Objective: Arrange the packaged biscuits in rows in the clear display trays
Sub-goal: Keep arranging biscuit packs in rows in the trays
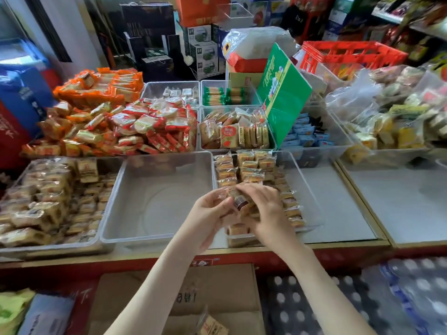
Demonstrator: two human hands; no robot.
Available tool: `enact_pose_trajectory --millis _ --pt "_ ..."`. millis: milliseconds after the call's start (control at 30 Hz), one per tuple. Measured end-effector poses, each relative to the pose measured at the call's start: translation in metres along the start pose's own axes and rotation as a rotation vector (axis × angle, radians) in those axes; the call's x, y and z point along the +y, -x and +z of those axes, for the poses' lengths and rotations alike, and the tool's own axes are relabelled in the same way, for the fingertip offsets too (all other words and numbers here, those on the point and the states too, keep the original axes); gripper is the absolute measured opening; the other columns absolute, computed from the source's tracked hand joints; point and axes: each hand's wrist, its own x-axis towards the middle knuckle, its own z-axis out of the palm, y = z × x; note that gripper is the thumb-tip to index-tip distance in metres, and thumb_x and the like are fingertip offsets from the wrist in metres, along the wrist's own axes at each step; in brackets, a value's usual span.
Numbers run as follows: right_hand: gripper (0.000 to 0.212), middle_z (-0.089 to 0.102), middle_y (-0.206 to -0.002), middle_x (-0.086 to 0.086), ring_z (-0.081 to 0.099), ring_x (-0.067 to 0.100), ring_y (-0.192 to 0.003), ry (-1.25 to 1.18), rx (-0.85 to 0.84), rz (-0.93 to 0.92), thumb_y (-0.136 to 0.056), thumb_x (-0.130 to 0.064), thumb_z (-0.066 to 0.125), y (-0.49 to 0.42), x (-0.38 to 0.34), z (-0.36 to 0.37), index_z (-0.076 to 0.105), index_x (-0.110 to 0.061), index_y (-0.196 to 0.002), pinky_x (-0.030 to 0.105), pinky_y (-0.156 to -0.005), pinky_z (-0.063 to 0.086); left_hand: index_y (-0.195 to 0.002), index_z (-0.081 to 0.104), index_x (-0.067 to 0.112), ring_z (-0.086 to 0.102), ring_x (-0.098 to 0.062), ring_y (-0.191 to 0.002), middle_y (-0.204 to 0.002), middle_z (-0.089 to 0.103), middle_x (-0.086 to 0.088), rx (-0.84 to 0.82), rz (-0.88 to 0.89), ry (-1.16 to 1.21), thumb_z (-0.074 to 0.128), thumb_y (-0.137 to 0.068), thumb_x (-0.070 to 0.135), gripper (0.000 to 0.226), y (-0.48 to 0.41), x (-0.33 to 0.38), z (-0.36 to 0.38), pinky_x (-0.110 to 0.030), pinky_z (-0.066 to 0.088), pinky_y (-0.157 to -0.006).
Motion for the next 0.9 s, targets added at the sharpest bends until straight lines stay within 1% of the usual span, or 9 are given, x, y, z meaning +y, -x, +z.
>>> enact_pose_trajectory --millis 67,133,200,300,400,567,700,800,900 --pt "0.065 0.053 -0.132 -0.005 0.039 0.015 -0.124 -0.04 0.061 0.074 -0.077 -0.008 0.077 -0.008 0.035 -0.006 0.053 -0.021 -0.136 0.027 -0.104 0.032 -0.124 0.058 0.003 0.067 -0.024 -0.092 -0.107 0.07 -0.016 -0.025 -0.014 -0.051 0.064 -0.083 0.017 0.044 -0.031 -0.01 0.019 -0.031 0.058 -0.076" --pt "0.056 0.053 -0.124 -0.012 0.047 0.009 -0.116 -0.13 0.054 0.164 -0.084 -0.007 0.071 -0.021 0.067 -0.018 0.053 -0.021 -0.135 0.011 -0.097 0.034 -0.129 0.057 0.012 0.068 -0.015 -0.1 -0.11 0.072 -0.003 -0.039 0.007 -0.172 0.063 -0.088 0.019 0.042 -0.063 -0.021 0.034 -0.025 0.055 -0.081" --pt "0.044 0.058 -0.11 -0.013 0.057 0.001 -0.096 -0.25 0.07 0.331 -0.091 -0.014 0.066 -0.035 0.103 -0.027 0.052 -0.022 -0.132 0.001 -0.078 0.04 -0.138 0.047 0.028 0.058 -0.004 -0.119 -0.13 0.063 0.007 -0.029 0.093 -0.53 0.059 -0.096 0.024 0.044 -0.092 -0.038 0.039 -0.022 0.048 -0.096" --pt "0.036 0.061 -0.106 -0.005 0.06 0.014 -0.098 -0.327 0.127 0.576 -0.094 -0.009 0.06 -0.056 0.166 -0.022 0.051 -0.017 -0.127 0.009 -0.072 0.04 -0.155 0.011 0.033 0.006 -0.014 -0.151 -0.163 0.016 0.006 0.049 0.223 -1.455 0.05 -0.099 0.043 0.07 -0.128 -0.07 0.023 -0.04 0.008 -0.123" --pt "0.037 0.06 -0.116 0.003 0.056 0.024 -0.113 -0.31 -0.057 0.656 -0.095 -0.003 0.055 -0.075 0.209 0.001 0.051 -0.016 -0.13 0.025 -0.086 0.039 -0.155 -0.01 0.031 -0.029 -0.017 -0.142 -0.163 -0.014 -0.003 0.02 0.136 -1.858 0.041 -0.098 0.054 0.079 -0.148 -0.086 0.007 -0.047 -0.019 -0.115" --pt "0.046 0.052 -0.134 0.007 0.048 0.024 -0.121 -0.376 -0.129 0.718 -0.101 -0.007 0.044 -0.109 0.23 0.042 0.036 -0.021 -0.144 0.031 -0.094 0.037 -0.155 -0.01 0.032 -0.017 -0.023 -0.15 -0.165 -0.005 -0.004 0.005 0.154 -2.039 0.039 -0.098 0.056 0.079 -0.162 -0.092 -0.009 -0.045 -0.019 -0.117" --pt "0.057 0.043 -0.146 0.009 0.041 0.027 -0.133 -0.341 -0.186 0.711 -0.101 -0.01 0.045 -0.107 0.231 0.048 0.023 -0.023 -0.151 0.04 -0.107 0.034 -0.15 -0.011 0.03 -0.012 -0.023 -0.15 -0.164 0.001 -0.004 -0.007 0.236 -1.959 0.025 -0.098 0.06 0.07 -0.156 -0.092 -0.013 -0.045 -0.015 -0.119" --pt "0.065 0.03 -0.155 0.012 0.032 0.029 -0.141 -0.233 -0.082 0.664 -0.099 -0.01 0.049 -0.104 0.213 0.04 0.015 -0.018 -0.154 0.044 -0.115 0.03 -0.154 0.021 0.021 0.017 -0.026 -0.149 -0.158 0.03 -0.009 0.118 0.467 -1.815 0.022 -0.099 0.055 0.065 -0.136 -0.082 -0.029 -0.048 0.004 -0.122" --pt "0.06 0.036 -0.149 0.014 0.037 0.028 -0.136 -0.111 0.162 0.477 -0.096 -0.005 0.05 -0.103 0.167 0.035 0.025 -0.011 -0.149 0.042 -0.11 0.039 -0.146 0.037 0.014 0.031 -0.025 -0.144 -0.151 0.041 -0.009 0.26 0.525 -1.739 0.027 -0.103 0.049 0.057 -0.098 -0.071 -0.075 -0.043 0.011 -0.12"
